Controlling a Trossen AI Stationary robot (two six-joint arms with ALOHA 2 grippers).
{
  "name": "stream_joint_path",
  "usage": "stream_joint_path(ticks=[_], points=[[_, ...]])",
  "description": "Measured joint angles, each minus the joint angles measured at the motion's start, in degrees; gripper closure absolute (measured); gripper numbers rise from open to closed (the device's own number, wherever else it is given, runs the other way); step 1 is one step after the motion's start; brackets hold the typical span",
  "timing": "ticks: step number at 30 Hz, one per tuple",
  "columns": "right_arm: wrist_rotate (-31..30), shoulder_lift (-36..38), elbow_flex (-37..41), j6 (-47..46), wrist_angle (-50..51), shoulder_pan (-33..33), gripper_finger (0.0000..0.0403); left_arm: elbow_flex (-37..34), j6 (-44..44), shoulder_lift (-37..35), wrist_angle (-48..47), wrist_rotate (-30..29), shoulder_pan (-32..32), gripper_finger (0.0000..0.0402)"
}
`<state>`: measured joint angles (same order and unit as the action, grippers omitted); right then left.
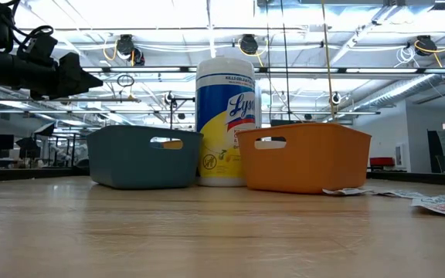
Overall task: Pick & Place First Aid Supplies
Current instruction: Put the orange pad into the orange bin
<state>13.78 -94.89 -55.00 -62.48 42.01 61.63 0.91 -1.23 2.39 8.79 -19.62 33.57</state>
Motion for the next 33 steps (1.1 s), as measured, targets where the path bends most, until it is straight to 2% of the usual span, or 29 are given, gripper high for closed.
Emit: stream_joint_path(ticks=[5,8,11,18,25,28,33], points=[[-0.9,-1.9,0.2,-1.3,-0.6,-0.2,0.0194,0.0,0.0,0.0,0.0,0.0,0.0,0.0094],[-1.4,-2.4,0.3,-2.0,0.0,-0.7,0.0216,0.0,0.0,0.0,0.0,0.0,0.0,0.0094],[-1.5,-2.7,0.3,-2.1,0.3,-1.2,0.026,0.0,0.0,0.0,0.0,0.0,0.0,0.0094],[-0.8,-3.0,0.4,-0.7,0.4,-2.4,0.039,0.0,0.0,0.0,0.0,0.0,0.0,0.0094],[-0.6,-1.5,0.5,-1.8,1.1,-4.4,0.04,0.0,0.0,0.0,0.0,0.0,0.0,0.0094],[-3.5,1.0,0.2,-2.5,2.2,-6.4,0.0402,0.0,0.0,0.0,0.0,0.0,0.0,0.0094],[-2.2,6.3,0.0,-2.9,3.7,-9.2,0.0402,0.0,0.0,0.0,0.0,0.0,0.0,0.0094]])
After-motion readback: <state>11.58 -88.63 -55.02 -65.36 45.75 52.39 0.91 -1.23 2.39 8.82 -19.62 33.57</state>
